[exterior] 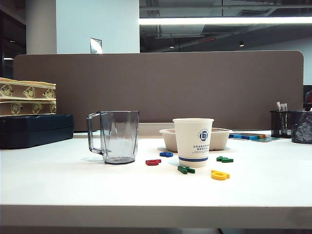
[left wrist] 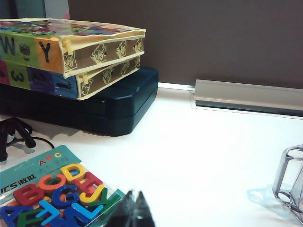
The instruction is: Pick up the letter "c" and put it in the paper cup.
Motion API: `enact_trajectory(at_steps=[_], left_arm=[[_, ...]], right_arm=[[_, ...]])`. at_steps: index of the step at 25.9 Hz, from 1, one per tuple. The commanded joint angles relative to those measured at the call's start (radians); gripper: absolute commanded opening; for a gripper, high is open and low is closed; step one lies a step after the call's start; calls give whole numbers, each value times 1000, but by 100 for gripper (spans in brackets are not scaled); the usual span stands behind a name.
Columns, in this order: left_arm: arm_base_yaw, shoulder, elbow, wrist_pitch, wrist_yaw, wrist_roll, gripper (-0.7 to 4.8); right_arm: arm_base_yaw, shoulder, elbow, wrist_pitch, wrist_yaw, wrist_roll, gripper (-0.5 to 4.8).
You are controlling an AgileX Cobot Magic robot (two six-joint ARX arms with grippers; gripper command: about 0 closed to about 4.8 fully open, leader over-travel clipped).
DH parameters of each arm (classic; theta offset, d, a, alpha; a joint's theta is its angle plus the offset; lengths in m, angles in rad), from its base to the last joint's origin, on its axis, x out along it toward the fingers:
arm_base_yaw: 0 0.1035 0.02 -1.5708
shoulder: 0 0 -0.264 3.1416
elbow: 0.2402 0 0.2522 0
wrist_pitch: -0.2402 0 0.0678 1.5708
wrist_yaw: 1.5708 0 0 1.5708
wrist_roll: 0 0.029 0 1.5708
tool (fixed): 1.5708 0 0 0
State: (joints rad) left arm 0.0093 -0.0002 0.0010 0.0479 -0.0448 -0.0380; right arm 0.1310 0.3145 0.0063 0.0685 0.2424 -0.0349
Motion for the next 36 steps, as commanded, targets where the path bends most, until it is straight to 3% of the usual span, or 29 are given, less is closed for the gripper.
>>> enact_trajectory(at_steps=[1, 12, 36], left_arm=[[-1, 2, 4, 11, 4, 3, -5], [-1, 2, 4, 11, 4, 3, -5], [-1, 2, 4, 11, 4, 3, -5]], right_arm=[[0, 0, -7, 10, 2, 1, 0], [0, 0, -7, 10, 2, 1, 0], [-2, -285, -7, -9, -6, 1, 0]])
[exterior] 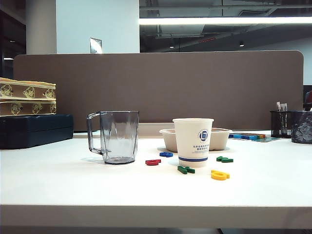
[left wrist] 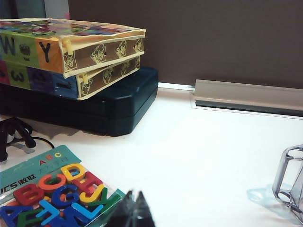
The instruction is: Pick up the letter "c" and put it in the paper cup.
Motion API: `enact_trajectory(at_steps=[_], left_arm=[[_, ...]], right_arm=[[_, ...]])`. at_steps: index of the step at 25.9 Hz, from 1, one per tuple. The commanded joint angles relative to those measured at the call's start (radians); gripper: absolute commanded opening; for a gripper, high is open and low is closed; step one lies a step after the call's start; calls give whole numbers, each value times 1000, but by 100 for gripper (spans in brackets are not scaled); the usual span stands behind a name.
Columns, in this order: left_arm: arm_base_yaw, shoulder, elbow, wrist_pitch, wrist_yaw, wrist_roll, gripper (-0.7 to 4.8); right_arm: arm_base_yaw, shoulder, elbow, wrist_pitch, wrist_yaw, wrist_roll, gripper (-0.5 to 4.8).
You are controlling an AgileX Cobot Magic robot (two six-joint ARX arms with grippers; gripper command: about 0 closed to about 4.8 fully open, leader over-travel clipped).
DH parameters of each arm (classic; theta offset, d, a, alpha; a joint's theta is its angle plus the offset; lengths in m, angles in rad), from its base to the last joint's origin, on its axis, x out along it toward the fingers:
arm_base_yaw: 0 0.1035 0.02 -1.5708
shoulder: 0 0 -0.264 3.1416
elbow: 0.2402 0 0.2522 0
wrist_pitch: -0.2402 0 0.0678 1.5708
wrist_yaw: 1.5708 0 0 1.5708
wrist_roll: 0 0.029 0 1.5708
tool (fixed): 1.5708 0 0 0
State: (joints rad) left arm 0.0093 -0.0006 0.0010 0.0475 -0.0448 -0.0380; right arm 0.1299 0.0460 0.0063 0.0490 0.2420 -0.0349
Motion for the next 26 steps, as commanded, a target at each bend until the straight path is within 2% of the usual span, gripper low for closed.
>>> enact_trajectory(at_steps=[1, 11, 18, 26], left_arm=[[-1, 2, 4, 11, 4, 3, -5], [-1, 2, 4, 11, 4, 3, -5], [-1, 2, 4, 11, 4, 3, -5], [-1, 2, 4, 11, 4, 3, -5]], right_arm=[[-1, -24, -7, 8, -8, 1, 0], [-50, -46, -6, 47, -93, 3, 0], [-51, -46, -6, 156, -116, 9, -1], [-51, -46, -7, 158, -170, 8, 0]])
